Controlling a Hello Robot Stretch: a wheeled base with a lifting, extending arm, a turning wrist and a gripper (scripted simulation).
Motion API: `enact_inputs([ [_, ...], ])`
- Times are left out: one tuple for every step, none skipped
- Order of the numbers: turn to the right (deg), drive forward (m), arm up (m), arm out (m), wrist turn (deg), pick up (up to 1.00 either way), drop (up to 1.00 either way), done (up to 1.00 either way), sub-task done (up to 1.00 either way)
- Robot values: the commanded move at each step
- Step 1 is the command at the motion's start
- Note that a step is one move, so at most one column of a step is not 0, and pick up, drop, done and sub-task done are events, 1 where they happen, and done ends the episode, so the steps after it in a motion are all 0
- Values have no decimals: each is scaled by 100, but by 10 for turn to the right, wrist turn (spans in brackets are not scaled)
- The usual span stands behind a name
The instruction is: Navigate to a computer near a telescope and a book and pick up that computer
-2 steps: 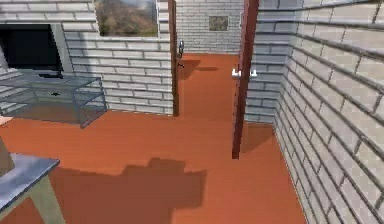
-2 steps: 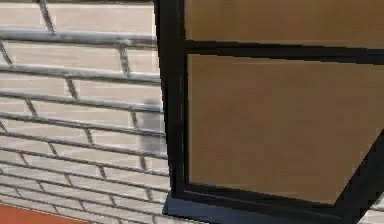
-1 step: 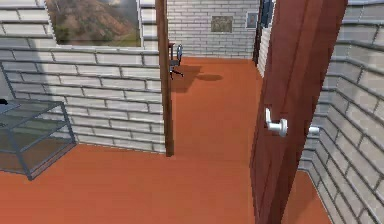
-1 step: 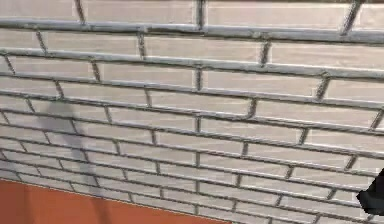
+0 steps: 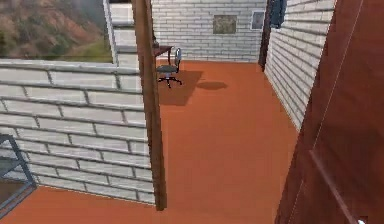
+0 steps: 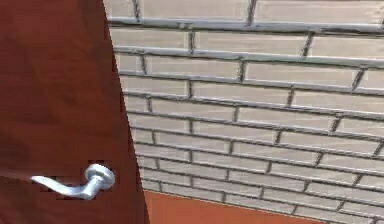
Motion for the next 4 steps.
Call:
enact_inputs([
  [90,0,0,0,0,0,0,0,0],
  [0,100,0,0,0,0,0,0,0],
  [90,0,0,0,0,0,0,0,0],
  [0,35,0,0,0,0,0,0,0],
])
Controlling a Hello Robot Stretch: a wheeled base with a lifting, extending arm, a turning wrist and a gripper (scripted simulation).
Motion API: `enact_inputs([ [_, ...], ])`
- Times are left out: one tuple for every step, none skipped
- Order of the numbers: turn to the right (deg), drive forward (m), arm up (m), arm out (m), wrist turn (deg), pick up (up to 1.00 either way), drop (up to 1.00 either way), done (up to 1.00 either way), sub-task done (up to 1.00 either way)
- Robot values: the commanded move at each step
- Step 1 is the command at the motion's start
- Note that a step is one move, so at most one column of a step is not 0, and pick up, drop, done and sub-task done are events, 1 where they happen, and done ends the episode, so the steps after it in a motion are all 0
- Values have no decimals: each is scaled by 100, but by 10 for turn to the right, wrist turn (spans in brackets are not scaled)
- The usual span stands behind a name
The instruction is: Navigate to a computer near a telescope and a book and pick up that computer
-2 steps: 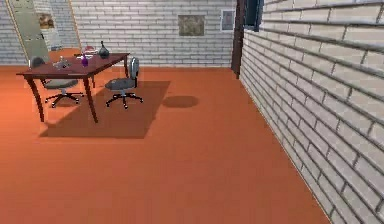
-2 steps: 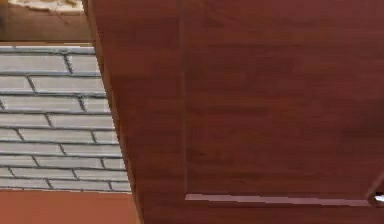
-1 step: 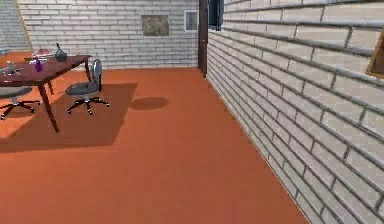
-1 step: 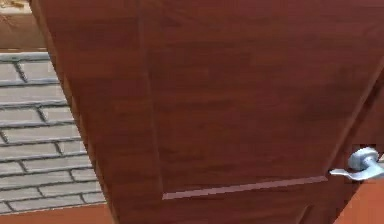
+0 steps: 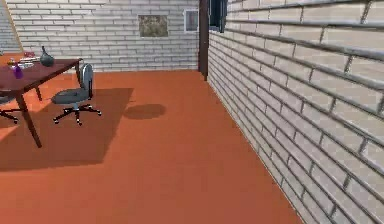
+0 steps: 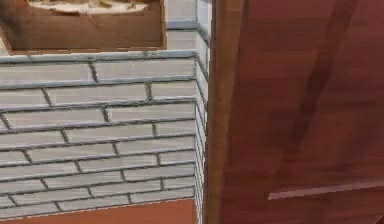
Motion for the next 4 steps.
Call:
enact_inputs([
  [-450,0,0,0,0,0,0,0,0],
  [-150,0,0,0,0,0,0,0,0],
  [0,35,0,0,0,0,0,0,0],
  [-30,0,0,0,0,0,0,0,0],
])
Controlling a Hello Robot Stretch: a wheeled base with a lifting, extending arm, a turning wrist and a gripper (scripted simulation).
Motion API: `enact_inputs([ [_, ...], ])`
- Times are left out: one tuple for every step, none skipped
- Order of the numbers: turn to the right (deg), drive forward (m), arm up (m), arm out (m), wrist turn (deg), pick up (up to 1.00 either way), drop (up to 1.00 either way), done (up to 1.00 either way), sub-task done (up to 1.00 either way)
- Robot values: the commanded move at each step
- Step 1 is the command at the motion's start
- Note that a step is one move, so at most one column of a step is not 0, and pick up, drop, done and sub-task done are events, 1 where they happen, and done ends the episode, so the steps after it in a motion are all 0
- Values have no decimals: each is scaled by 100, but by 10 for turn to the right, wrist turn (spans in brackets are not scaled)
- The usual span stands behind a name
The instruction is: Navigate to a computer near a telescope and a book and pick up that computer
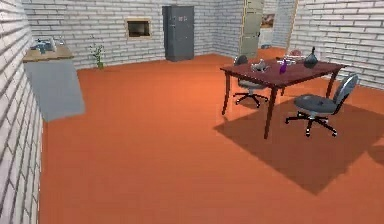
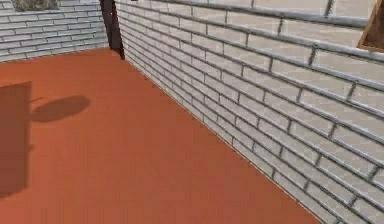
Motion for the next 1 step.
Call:
enact_inputs([
  [0,100,0,0,0,0,0,0,0],
])
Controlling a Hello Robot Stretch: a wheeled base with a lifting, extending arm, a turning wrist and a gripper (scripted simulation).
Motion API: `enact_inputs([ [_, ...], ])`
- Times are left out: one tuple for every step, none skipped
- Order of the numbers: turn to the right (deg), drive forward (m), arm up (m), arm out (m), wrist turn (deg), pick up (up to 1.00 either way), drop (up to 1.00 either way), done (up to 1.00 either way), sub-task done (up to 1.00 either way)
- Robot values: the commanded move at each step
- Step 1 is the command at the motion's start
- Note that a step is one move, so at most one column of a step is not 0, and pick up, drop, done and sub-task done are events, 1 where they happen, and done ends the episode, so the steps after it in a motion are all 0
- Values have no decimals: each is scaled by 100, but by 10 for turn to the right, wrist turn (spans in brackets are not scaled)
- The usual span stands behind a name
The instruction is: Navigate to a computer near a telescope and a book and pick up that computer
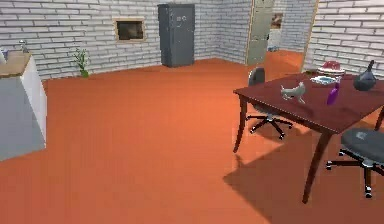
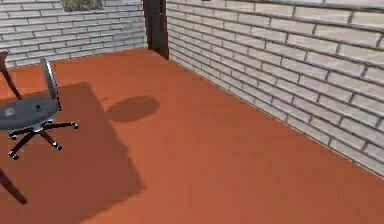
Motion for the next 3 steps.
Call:
enact_inputs([
  [0,100,0,0,0,0,0,0,0],
  [0,90,0,0,0,0,0,0,0],
  [-450,0,0,0,0,0,0,0,0],
])
